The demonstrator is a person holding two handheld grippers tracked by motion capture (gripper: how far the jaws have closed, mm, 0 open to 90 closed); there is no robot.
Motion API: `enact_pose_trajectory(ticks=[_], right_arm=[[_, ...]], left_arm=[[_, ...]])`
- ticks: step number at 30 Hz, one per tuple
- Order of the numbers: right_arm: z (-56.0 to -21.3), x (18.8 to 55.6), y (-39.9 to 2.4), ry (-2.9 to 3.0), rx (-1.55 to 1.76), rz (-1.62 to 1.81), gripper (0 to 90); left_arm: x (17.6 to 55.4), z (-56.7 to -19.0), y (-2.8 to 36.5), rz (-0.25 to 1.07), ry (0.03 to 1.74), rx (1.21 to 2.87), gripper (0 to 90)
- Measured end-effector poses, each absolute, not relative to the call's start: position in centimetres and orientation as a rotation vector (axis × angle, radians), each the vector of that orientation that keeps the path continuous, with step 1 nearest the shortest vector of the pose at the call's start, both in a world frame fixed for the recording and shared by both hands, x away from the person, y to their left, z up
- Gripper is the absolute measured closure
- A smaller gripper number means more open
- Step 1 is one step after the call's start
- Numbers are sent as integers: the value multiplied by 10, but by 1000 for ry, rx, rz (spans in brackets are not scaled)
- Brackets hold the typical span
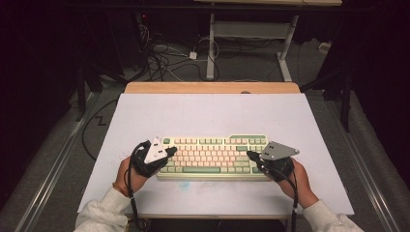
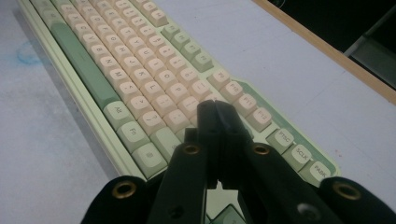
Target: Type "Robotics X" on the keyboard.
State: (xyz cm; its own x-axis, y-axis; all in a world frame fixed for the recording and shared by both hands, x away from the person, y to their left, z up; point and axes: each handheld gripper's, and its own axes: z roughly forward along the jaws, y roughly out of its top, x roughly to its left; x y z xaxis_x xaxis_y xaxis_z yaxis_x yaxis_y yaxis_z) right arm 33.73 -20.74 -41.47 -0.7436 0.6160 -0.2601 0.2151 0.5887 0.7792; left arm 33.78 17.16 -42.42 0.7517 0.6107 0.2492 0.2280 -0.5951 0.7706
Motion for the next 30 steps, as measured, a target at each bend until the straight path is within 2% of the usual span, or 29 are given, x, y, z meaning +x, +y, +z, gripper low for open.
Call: enact_pose_trajectory(ticks=[30], right_arm=[[-413, 349, -190, 2326, 637, 1049, 900]], left_arm=[[327, -430, 196, 659, 680, 2162, 876]])
